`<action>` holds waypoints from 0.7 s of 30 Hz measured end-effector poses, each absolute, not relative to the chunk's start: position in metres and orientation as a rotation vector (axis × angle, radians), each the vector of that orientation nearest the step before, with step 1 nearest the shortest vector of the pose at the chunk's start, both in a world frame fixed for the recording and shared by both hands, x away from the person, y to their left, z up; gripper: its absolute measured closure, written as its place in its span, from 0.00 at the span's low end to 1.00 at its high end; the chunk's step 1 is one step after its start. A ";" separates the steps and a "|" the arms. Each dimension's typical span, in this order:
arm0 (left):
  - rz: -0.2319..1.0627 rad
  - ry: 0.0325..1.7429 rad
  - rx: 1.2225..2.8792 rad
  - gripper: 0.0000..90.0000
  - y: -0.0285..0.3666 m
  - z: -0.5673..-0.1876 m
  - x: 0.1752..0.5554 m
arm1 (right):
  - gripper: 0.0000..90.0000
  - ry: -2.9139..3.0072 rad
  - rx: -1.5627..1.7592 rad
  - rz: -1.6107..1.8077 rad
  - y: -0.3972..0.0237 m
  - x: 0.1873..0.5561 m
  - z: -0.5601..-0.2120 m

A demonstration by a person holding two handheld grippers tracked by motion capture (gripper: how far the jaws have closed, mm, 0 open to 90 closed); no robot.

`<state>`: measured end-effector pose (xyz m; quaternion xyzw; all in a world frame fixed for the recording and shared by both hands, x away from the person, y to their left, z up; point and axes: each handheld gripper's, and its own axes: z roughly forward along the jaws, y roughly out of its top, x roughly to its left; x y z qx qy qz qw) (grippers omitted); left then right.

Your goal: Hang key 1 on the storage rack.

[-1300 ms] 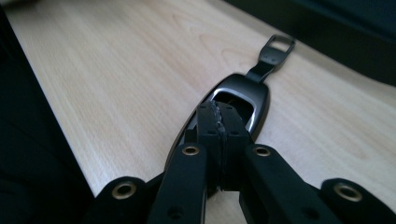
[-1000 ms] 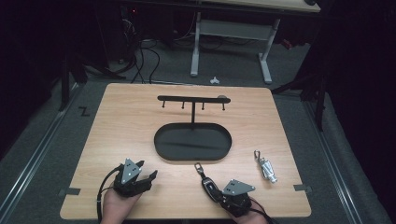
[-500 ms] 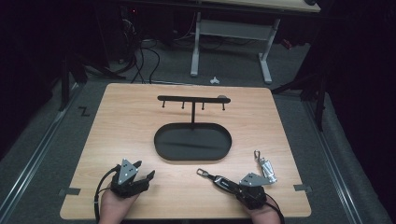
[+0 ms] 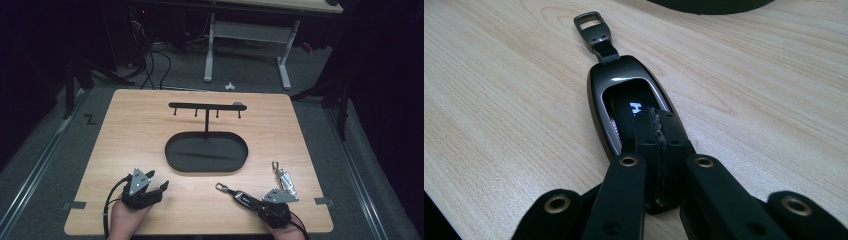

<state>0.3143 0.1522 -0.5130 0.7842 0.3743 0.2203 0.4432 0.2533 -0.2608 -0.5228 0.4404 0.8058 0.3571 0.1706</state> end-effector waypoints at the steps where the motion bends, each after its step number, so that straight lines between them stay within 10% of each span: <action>1: 0.546 0.928 1.945 0.42 0.152 -0.513 0.314 | 1.00 2.289 1.251 1.014 -0.261 0.253 -0.523; 21: 0.547 0.911 1.933 0.42 0.159 -0.512 0.312 | 0.93 2.238 1.183 1.036 -0.256 0.252 -0.510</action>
